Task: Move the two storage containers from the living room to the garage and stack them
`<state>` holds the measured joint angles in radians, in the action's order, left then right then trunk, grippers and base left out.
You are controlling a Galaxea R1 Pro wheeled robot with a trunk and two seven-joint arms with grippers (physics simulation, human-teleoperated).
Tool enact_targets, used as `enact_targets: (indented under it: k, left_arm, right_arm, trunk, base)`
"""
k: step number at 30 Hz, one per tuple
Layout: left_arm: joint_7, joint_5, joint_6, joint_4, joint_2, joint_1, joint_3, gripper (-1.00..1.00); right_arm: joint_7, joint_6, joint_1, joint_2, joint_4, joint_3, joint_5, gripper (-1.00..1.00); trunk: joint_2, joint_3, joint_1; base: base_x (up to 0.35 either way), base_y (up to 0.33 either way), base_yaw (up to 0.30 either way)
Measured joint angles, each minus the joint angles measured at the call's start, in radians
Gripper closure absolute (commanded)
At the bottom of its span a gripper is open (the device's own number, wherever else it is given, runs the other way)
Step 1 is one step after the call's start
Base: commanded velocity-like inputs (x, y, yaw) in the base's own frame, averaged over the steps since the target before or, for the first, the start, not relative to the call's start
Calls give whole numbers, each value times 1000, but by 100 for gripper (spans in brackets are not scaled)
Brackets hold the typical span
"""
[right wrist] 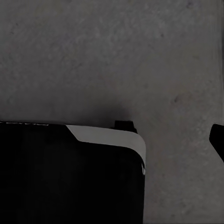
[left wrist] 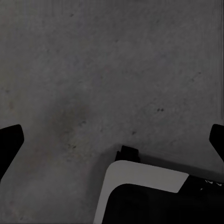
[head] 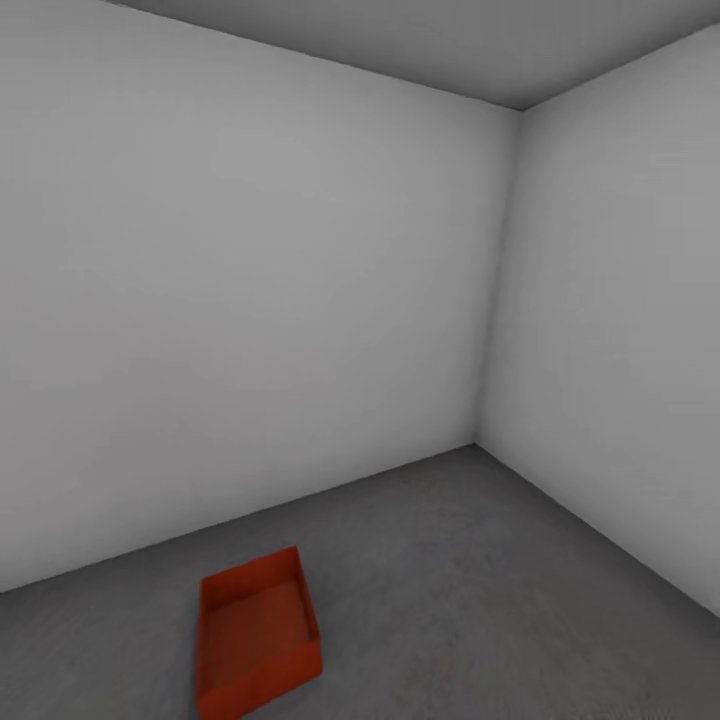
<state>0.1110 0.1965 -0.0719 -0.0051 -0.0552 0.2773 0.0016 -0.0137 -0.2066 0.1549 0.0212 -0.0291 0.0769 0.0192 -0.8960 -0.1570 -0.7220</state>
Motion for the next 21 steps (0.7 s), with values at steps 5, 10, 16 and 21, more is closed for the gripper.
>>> enact_targets:
  k: [5, 10, 16, 21]
  left_arm:
    - [0, 0, 0, 0, 0, 0, 0, -100]
    - [0, 0, 0, 0, 0, 0, -1, -100]
    - [0, 0, 0, 0, 0, 0, -1, -100]
    - [0, 0, 0, 0, 0, 0, 0, -100]
  right_arm:
    - [3, 0, 0, 1, 0, 1, 0, -100]
    - [4, 1, 0, 1, 0, 1, -1, -100]
    - [4, 1, 0, 0, 0, 1, -1, -100]
    - [7, 1, 0, 0, 0, 2, -1, -100]
  trunk:
    - [0, 5, 0]
    - [0, 10, 0]
    - [0, 16, 0]
    - [0, 19, 0]
  base:
    - [0, 0, -255]
    - [0, 0, -250]
    - [0, 0, -257]
    - [0, 0, -279]
